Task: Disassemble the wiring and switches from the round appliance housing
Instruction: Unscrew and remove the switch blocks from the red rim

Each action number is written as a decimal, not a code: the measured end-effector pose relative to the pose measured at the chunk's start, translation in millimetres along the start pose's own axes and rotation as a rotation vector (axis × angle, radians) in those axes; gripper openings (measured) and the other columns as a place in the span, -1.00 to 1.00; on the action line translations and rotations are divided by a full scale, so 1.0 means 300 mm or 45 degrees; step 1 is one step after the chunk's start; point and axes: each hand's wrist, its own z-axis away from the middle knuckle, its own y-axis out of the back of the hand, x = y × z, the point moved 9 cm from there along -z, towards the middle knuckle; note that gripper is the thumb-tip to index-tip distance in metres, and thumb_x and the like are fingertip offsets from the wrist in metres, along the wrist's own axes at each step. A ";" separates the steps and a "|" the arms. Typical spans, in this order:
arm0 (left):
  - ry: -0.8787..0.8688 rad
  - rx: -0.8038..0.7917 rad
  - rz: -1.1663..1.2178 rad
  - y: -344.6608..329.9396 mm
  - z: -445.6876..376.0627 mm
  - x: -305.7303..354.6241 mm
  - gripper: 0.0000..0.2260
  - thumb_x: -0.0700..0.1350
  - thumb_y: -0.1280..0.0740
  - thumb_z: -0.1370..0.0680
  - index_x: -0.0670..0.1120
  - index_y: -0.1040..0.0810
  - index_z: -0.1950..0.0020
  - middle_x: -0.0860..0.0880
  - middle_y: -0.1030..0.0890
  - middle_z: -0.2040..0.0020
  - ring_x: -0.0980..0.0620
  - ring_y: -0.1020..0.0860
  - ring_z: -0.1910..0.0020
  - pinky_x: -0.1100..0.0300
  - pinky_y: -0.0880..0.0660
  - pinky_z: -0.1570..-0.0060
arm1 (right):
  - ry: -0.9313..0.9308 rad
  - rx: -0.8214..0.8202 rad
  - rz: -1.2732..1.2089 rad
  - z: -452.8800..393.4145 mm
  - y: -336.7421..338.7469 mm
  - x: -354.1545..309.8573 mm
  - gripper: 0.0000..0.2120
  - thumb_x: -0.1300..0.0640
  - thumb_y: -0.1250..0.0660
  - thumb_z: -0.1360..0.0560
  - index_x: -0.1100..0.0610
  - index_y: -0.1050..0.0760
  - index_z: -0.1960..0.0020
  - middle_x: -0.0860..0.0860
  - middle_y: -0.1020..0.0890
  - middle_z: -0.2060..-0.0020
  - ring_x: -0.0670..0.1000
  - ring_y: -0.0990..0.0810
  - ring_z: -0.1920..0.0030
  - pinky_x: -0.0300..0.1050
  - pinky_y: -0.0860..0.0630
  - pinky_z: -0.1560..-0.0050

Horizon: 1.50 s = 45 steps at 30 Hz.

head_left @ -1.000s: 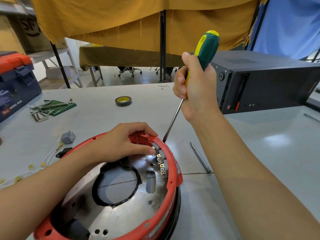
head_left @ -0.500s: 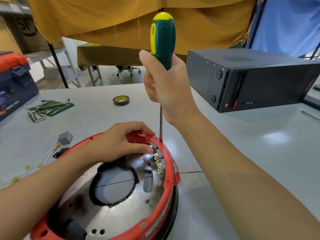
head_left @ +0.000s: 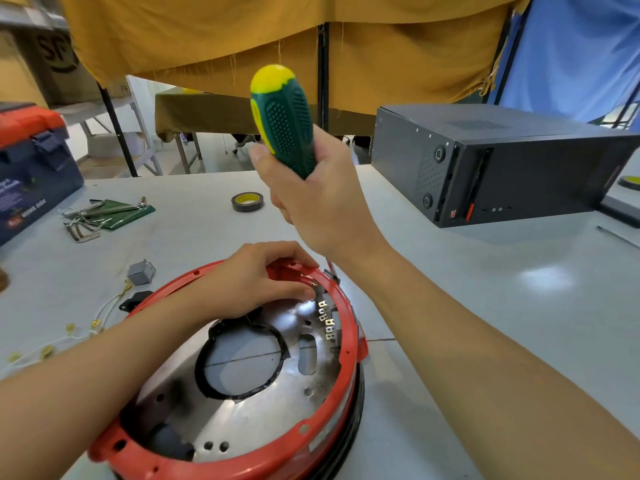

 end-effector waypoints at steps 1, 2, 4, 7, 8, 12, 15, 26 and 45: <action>0.000 -0.002 0.000 0.001 0.000 0.001 -0.67 0.12 -0.50 -0.34 0.12 -0.60 -0.07 0.15 -0.65 -0.02 0.17 -0.59 -0.04 0.08 -0.49 -0.16 | -0.004 -0.009 0.010 -0.002 -0.006 0.002 -0.73 0.27 -0.29 -0.52 0.01 -0.35 0.28 -0.05 -0.33 0.46 -0.07 -0.28 0.46 -0.19 -0.25 0.43; -0.001 -0.002 0.003 0.001 0.001 0.000 -0.69 0.09 -0.51 -0.36 0.12 -0.60 -0.07 0.16 -0.65 -0.01 0.18 -0.59 -0.04 0.09 -0.49 -0.16 | -0.010 -0.015 0.018 -0.003 -0.010 0.004 -0.73 0.28 -0.28 -0.52 0.01 -0.35 0.28 -0.05 -0.33 0.46 -0.07 -0.28 0.45 -0.19 -0.25 0.43; -0.002 0.005 0.011 0.004 0.001 -0.001 -0.73 0.05 -0.51 -0.37 0.16 -0.60 -0.03 0.18 -0.65 0.02 0.20 -0.59 -0.01 0.10 -0.50 -0.15 | -0.036 -0.009 0.009 -0.007 -0.006 0.008 -0.73 0.30 -0.27 -0.53 0.03 -0.35 0.27 -0.08 -0.34 0.47 -0.10 -0.29 0.48 -0.24 -0.26 0.46; 0.006 0.011 0.012 0.003 0.000 -0.003 -0.78 0.04 -0.51 -0.37 0.20 -0.59 0.04 0.20 -0.65 0.08 0.20 -0.60 0.04 0.12 -0.51 -0.12 | -0.073 0.045 -0.052 -0.012 0.019 0.017 -0.72 0.31 -0.26 -0.54 0.03 -0.35 0.27 -0.18 -0.35 0.55 -0.17 -0.31 0.54 -0.36 -0.27 0.51; 0.006 0.015 0.005 0.003 -0.001 -0.003 -0.79 0.05 -0.51 -0.36 0.21 -0.59 0.05 0.19 -0.64 0.09 0.20 -0.59 0.04 0.13 -0.51 -0.11 | -0.076 0.059 -0.046 -0.013 0.023 0.018 -0.71 0.30 -0.26 -0.54 0.02 -0.34 0.28 -0.19 -0.35 0.56 -0.17 -0.31 0.54 -0.37 -0.27 0.51; 0.006 0.048 0.001 0.004 -0.003 0.001 -0.80 0.04 -0.51 -0.37 0.20 -0.58 0.07 0.17 -0.65 0.09 0.22 -0.59 0.05 0.16 -0.50 -0.10 | -0.095 0.046 -0.062 -0.007 0.006 0.020 -0.70 0.31 -0.26 -0.54 0.01 -0.36 0.28 -0.19 -0.34 0.55 -0.18 -0.32 0.55 -0.41 -0.29 0.53; 0.007 0.043 0.004 0.000 0.001 0.002 -0.75 0.03 -0.50 -0.38 0.10 -0.60 -0.04 0.11 -0.66 0.04 0.18 -0.59 0.01 0.10 -0.50 -0.13 | -0.086 0.015 -0.009 -0.001 -0.013 0.013 -0.72 0.31 -0.28 -0.53 0.01 -0.38 0.27 -0.18 -0.36 0.54 -0.18 -0.35 0.56 -0.39 -0.30 0.53; 0.000 0.040 -0.096 0.005 -0.007 0.009 -0.83 -0.05 -0.45 -0.44 0.18 -0.56 0.06 0.15 -0.62 0.07 0.19 -0.56 0.03 0.18 -0.47 -0.11 | -0.122 0.065 -0.206 0.003 0.058 0.009 -0.78 0.32 -0.22 -0.57 0.15 -0.33 0.23 -0.17 -0.35 0.57 -0.19 -0.29 0.59 -0.36 -0.24 0.58; -0.033 0.109 -0.277 0.005 -0.008 0.036 -0.86 -0.01 -0.39 -0.49 0.01 -0.59 -0.02 0.08 -0.59 0.06 0.10 -0.52 0.03 0.23 -0.38 -0.06 | -0.120 0.213 -0.173 -0.014 0.073 0.022 -0.70 0.34 -0.24 -0.55 0.06 -0.34 0.29 -0.18 -0.35 0.57 -0.18 -0.32 0.59 -0.37 -0.27 0.56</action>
